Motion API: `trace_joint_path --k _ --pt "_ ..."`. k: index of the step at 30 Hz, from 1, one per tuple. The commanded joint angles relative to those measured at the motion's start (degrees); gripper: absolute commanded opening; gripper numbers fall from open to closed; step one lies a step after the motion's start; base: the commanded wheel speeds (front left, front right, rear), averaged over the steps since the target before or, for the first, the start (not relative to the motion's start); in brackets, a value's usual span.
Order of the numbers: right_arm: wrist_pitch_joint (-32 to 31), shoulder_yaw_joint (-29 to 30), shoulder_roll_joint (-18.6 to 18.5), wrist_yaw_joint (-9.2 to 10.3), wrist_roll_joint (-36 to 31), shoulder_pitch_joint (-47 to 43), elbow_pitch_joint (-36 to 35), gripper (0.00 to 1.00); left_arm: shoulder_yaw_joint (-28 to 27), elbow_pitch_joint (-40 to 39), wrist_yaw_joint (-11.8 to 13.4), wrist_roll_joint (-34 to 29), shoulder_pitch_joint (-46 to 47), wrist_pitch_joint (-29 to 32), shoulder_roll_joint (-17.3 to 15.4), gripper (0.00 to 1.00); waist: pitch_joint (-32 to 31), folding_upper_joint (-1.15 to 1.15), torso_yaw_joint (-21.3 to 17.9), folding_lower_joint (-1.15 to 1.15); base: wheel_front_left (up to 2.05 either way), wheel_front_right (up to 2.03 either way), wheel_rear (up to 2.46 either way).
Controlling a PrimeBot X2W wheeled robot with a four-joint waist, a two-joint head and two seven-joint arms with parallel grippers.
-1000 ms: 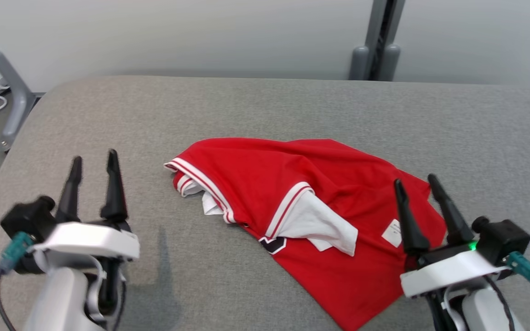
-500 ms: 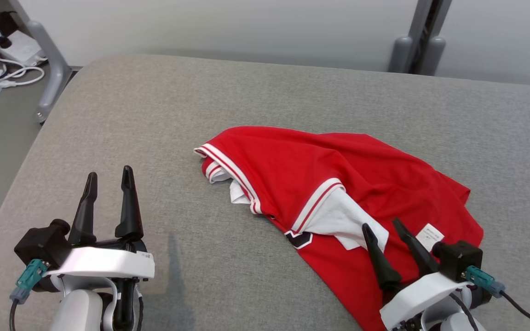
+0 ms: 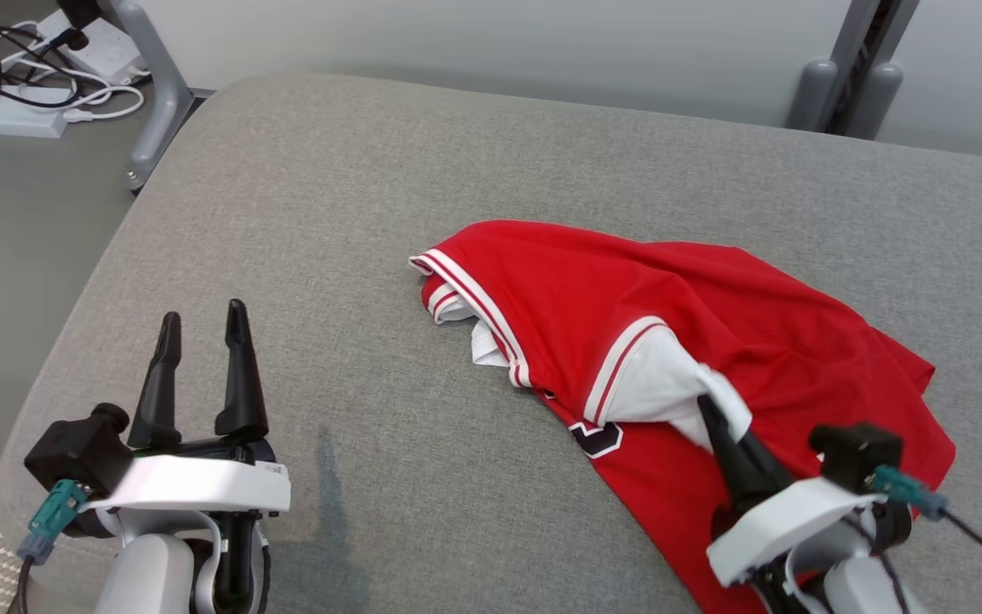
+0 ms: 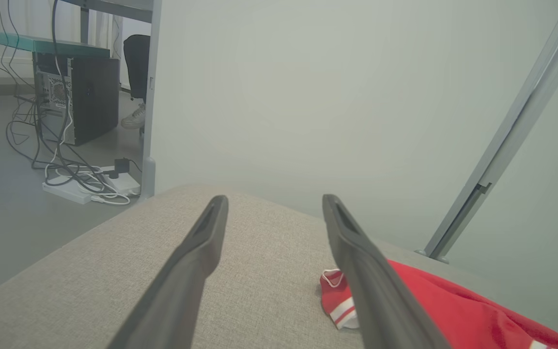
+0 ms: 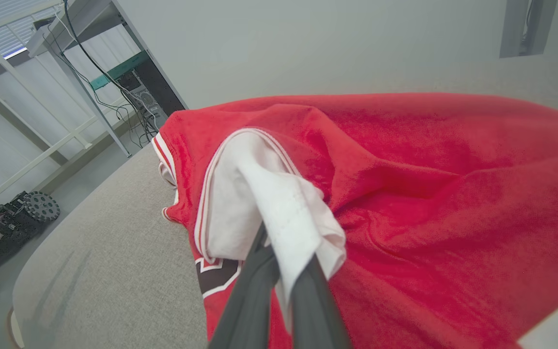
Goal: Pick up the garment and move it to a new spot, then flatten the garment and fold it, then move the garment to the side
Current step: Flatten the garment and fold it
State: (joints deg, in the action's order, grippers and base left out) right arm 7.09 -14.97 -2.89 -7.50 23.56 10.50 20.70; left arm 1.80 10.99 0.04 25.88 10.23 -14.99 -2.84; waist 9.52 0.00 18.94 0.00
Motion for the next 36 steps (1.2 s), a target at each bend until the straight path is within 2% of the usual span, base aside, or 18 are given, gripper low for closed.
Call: trace_joint_path --k 1,6,10,14,17,19,24,28,29,30,31,36 --pt "0.20 0.43 -0.27 0.02 0.52 0.96 -0.73 0.00 0.20 -0.15 0.13 -0.36 -0.18 -0.23 -0.16 1.00 0.16 0.00 0.33 0.00 0.00 0.00 0.00" --pt "-2.66 4.03 -1.97 0.02 2.16 6.13 -5.35 0.00 2.66 -0.50 0.58 0.68 0.04 -0.23 -0.16 1.00 0.91 0.00 2.12 0.00 0.00 0.00 0.00" --pt "-7.82 7.59 -6.13 0.02 2.32 14.23 -7.50 0.00 5.24 -0.67 1.07 1.64 1.20 -0.24 -0.20 1.00 2.16 0.00 4.94 0.00 0.00 0.00 0.00" --pt "-13.49 13.01 -10.85 0.02 2.54 25.16 -5.85 0.00 7.78 -1.50 2.08 5.42 1.82 -0.24 -0.14 1.00 4.14 0.00 8.88 0.00 0.00 0.00 0.00" --pt "-16.77 15.51 -13.61 0.02 2.13 34.22 -1.94 0.00 9.60 -2.10 2.89 8.27 2.07 -0.24 -0.17 1.00 5.45 0.00 11.86 0.00 0.00 0.00 0.00" --pt "-18.08 15.06 -14.61 0.02 0.71 40.92 1.58 0.00 9.89 -3.12 3.60 9.42 1.69 -0.24 -0.16 1.00 6.90 0.00 12.36 0.00 0.00 0.00 0.00" --pt "-17.18 10.19 -16.79 0.01 -4.35 54.50 13.30 0.00 10.46 -5.75 5.06 11.32 0.93 -0.24 -0.17 1.00 10.07 0.00 13.24 0.00 0.00 0.00 0.00" --pt "-15.71 7.31 -18.25 0.02 -7.91 60.15 24.30 0.00 11.27 -7.40 5.98 12.05 0.65 -0.24 -0.16 1.00 11.55 0.00 13.58 0.00 0.00 0.00 0.00" --pt "-15.21 6.80 -18.57 0.02 -8.61 60.93 26.81 0.21 11.39 -7.67 6.09 12.17 0.64 -0.24 -0.17 1.00 11.77 0.00 13.65 0.00 0.00 0.00 0.00" --pt "-14.69 6.45 -18.79 0.02 -9.28 61.50 29.28 0.47 11.58 -7.88 6.25 12.28 0.65 -0.24 -0.17 1.00 11.94 0.00 13.69 0.00 0.00 0.00 0.00" --pt "-14.15 6.41 -19.04 0.02 -9.87 62.00 31.54 1.00 11.68 -8.02 6.50 12.29 0.70 -0.24 -0.17 1.00 12.09 0.00 13.71 0.00 0.00 0.00 0.00" --pt "-11.47 6.40 -19.31 0.02 -11.53 61.61 41.09 1.00 13.06 -7.02 5.89 11.55 2.36 -0.24 -0.17 1.00 11.68 0.00 13.53 0.00 0.00 0.00 0.00"
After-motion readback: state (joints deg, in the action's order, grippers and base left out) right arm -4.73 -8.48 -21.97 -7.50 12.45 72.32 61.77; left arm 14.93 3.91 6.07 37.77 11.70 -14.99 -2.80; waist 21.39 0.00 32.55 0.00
